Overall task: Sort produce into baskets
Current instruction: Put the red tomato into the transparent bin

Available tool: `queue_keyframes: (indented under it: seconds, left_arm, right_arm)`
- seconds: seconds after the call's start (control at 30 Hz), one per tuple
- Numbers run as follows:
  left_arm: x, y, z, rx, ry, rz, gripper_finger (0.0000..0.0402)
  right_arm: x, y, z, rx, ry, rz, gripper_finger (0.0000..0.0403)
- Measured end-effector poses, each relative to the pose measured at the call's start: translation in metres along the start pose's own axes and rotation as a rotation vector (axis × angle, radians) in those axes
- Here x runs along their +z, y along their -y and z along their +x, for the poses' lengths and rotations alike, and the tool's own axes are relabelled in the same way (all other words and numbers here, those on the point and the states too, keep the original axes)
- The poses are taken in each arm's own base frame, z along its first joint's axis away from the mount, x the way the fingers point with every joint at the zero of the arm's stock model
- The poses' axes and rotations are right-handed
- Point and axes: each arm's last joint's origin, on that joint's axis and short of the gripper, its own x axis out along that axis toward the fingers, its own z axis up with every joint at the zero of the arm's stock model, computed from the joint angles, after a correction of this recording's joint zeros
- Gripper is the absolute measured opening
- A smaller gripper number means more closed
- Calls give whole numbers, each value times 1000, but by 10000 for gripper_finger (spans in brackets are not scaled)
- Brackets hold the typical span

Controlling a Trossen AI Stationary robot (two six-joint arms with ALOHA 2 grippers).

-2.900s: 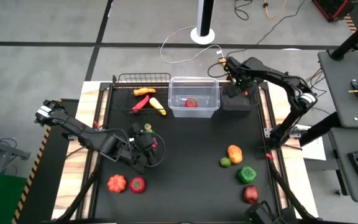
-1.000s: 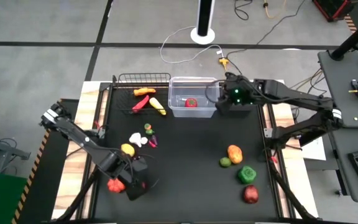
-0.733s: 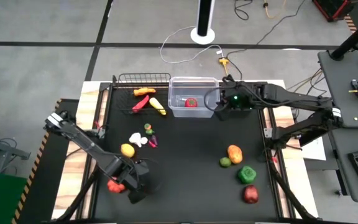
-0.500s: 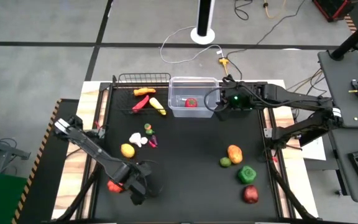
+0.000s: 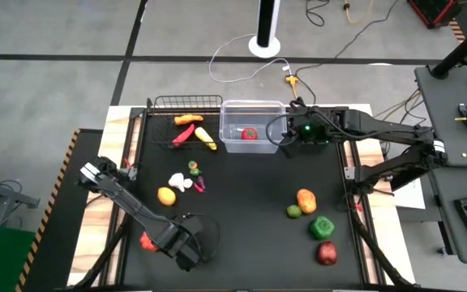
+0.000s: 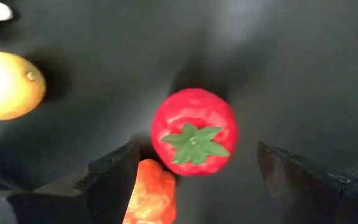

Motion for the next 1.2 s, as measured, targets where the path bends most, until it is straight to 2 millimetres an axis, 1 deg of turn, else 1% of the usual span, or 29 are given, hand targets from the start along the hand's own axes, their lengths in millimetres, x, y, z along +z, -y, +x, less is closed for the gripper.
queue_keyframes:
  seconds: [0.07,0.23,0.6,0.77,0.93,1.2]
  left_arm:
    - [0,0,1,2,-1,-8,307]
    - [-1,-1,12,-2,-8,-29,307]
    - [-3,0,21,-23,-40,-90,308]
    - [-5,1,26,-37,-53,-104,322]
    - [-5,0,26,-34,-55,-110,338]
    - [-6,-2,31,-18,-52,-110,343]
  right_arm:
    - [0,0,0,0,0,0,185]
    - [0,0,0,0,0,0,185]
    - [-1,0,1,7,-8,2,185]
    - [-1,0,1,7,-7,2,185]
    - [-1,0,1,7,-7,3,185]
    - [-1,0,1,7,-8,3,185]
